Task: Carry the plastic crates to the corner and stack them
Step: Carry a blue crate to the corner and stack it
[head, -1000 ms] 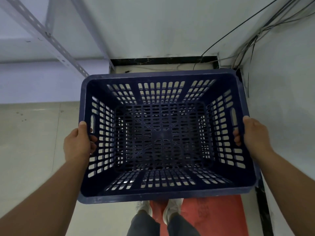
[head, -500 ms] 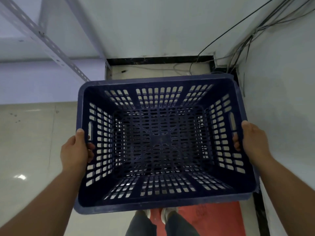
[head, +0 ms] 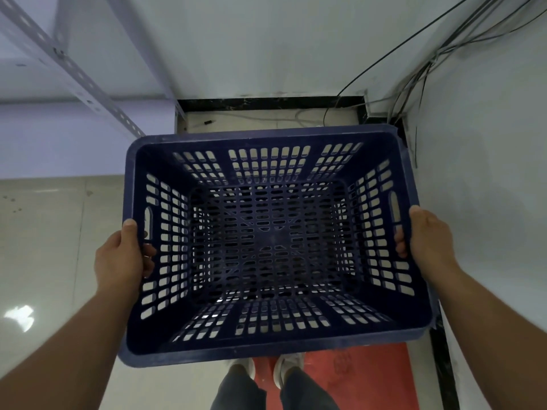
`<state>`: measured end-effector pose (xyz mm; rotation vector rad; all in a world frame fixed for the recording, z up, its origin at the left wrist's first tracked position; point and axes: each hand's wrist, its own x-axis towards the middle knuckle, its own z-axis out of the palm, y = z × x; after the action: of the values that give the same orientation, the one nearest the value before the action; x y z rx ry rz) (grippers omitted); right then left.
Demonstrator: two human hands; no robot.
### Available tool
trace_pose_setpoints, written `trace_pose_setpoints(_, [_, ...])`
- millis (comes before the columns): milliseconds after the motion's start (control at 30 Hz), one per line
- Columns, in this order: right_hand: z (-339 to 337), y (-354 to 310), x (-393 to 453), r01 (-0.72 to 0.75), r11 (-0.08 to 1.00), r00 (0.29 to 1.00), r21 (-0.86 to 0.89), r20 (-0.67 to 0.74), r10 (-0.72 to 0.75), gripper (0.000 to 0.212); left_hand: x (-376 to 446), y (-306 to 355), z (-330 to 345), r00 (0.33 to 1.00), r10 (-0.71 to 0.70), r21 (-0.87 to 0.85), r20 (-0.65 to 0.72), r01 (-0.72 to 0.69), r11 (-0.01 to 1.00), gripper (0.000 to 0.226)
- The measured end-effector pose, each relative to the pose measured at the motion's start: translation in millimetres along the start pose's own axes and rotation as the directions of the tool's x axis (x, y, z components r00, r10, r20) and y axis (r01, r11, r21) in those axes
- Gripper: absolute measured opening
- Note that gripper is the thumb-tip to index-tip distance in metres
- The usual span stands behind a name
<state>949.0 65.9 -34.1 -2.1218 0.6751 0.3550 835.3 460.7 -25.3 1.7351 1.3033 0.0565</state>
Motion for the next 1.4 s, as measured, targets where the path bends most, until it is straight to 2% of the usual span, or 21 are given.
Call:
trace_pose_setpoints(233, [5.5, 4.2, -2.0, 0.035, 0.997, 0.998, -0.072, -0.047, -0.039, 0.042, -3.5, -1.1, 3.2, 0.995, 0.081, 0.202, -0.062, -0.067, 0.977, 0.052])
trace_pose_setpoints(400, [9.4, 4.9, 1.2, 0.03, 0.99, 0.997, -0.14, -0.072, -0.04, 0.045, 2.1, -2.0, 3.3, 0.994, 0.081, 0.264, -0.075, -0.059, 0.963, 0.058])
trace_pose_setpoints(500, [9.6, 4.6, 2.0, 0.023, 0.987, 0.997, -0.162, -0.065, -0.034, 0.044, 0.5, 2.0, 1.3, 0.998, 0.048, 0.25, -0.036, -0.037, 0.968, 0.055])
trace_pose_setpoints(567, [8.9, 3.3, 1.3, 0.017, 0.974, 0.997, -0.225, -0.065, -0.033, 0.048, 1.0, 6.5, -1.0, 1.0, 0.018, 0.24, 0.016, -0.022, 0.97, 0.056])
trace_pose_setpoints(633, [6.6, -2.3, 0.5, -0.01, 0.949, 0.998, -0.316, -0.055, -0.008, 0.054, 1.8, 13.6, -4.9, 0.998, -0.008, 0.324, 0.058, -0.011, 0.946, 0.059])
trace_pose_setpoints(700, [1.8, -15.2, -3.8, -0.064, 0.917, 0.997, -0.394, -0.065, 0.042, 0.054, -2.7, 25.7, -8.1, 0.997, -0.048, 0.428, 0.055, 0.02, 0.904, 0.056])
trace_pose_setpoints(767, [-3.7, -28.7, -12.4, -0.036, 0.881, 0.997, -0.472, -0.082, -0.003, 0.054, -14.1, 38.5, -11.1, 0.999, -0.028, 0.462, 0.027, 0.012, 0.887, 0.056])
trace_pose_setpoints(867, [-8.3, -43.0, -34.3, 0.122, 0.814, 0.98, -0.568, -0.059, -0.189, 0.054, -39.7, 52.5, -13.5, 0.998, 0.054, 0.436, 0.045, -0.068, 0.897, 0.059])
trace_pose_setpoints(933, [-8.7, -51.8, -54.1, 0.192, 0.81, 0.974, -0.554, 0.008, -0.226, 0.051, -61.7, 59.0, -14.1, 0.989, 0.076, 0.358, 0.124, -0.116, 0.927, 0.058])
trace_pose_setpoints(1100, [-15.4, -66.7, -94.6, 0.241, 0.809, 0.97, -0.537, 0.105, -0.219, 0.052, -115.6, 72.8, -16.0, 0.965, 0.05, 0.267, 0.257, -0.121, 0.956, 0.054])
trace_pose_setpoints(1400, [-36.8, -76.7, -153.4, 0.27, 0.887, 0.962, -0.375, 0.138, -0.235, 0.054, -182.3, 82.4, -50.2, 0.944, 0.089, 0.208, 0.319, -0.161, 0.965, 0.053])
